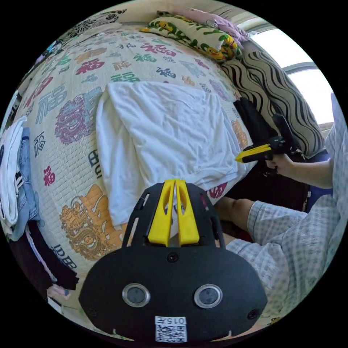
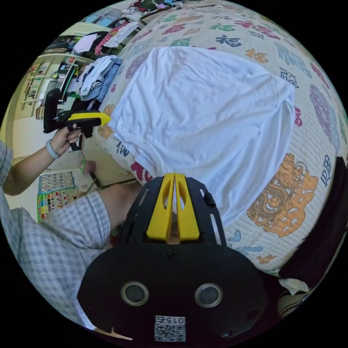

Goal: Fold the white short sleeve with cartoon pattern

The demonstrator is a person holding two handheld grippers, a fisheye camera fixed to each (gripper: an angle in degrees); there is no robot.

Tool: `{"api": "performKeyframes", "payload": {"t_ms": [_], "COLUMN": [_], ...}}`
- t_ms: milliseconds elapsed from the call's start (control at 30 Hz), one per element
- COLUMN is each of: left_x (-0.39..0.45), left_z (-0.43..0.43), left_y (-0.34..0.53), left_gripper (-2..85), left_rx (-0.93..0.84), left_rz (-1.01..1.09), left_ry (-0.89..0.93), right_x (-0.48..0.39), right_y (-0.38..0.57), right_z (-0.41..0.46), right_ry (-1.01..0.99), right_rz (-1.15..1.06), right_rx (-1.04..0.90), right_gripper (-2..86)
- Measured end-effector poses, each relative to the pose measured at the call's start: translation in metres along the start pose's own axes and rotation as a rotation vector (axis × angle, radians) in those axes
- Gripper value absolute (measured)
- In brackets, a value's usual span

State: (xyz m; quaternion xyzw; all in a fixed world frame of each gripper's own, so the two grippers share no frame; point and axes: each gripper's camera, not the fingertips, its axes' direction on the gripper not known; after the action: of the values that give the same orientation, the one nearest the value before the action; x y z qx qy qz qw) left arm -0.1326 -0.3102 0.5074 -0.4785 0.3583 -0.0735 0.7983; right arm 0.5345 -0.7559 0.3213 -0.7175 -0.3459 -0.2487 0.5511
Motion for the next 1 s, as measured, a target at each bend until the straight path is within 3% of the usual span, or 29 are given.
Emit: {"api": "performKeyframes", "payload": {"t_ms": [100,167,267,400,500,667,767,1000], "left_x": [-0.015,-0.029,-0.047,-0.116,-0.167,-0.209,-0.222,-0.243], "left_z": [0.037,0.056,0.029,-0.018,-0.015,0.014,0.028,0.026], "left_y": [-0.011,-0.009,-0.015,-0.052,-0.078,-0.098,-0.096,-0.068], "left_gripper": [-0.7,-0.7,-0.1,5.1,7.5,6.9,1.9,-0.6], "left_rx": [-0.175,-0.32,-0.193,0.134,0.248,0.21,0.19,0.278], "left_rz": [0.017,-0.002,0.012,-0.232,-0.401,-0.533,-0.574,-0.597], "left_ry": [0.003,-0.004,0.021,0.12,0.234,0.241,0.289,0.177], "right_x": [0.014,0.033,0.066,0.122,0.152,0.169,0.171,0.171], "right_y": [-0.016,-0.017,-0.018,-0.026,-0.046,-0.085,-0.092,-0.09], "right_z": [0.039,0.037,-0.001,-0.043,-0.054,-0.042,-0.036,-0.044], "right_ry": [0.033,-0.1,-0.221,-0.27,-0.291,-0.4,-0.449,-0.442], "right_rz": [0.027,0.085,0.186,0.408,0.503,0.573,0.619,0.664], "right_rx": [-0.178,-0.144,0.049,0.308,0.399,0.37,0.358,0.394], "right_gripper": [-0.7,-0.6,0.6,5.5,8.3,6.2,1.3,-0.1]}}
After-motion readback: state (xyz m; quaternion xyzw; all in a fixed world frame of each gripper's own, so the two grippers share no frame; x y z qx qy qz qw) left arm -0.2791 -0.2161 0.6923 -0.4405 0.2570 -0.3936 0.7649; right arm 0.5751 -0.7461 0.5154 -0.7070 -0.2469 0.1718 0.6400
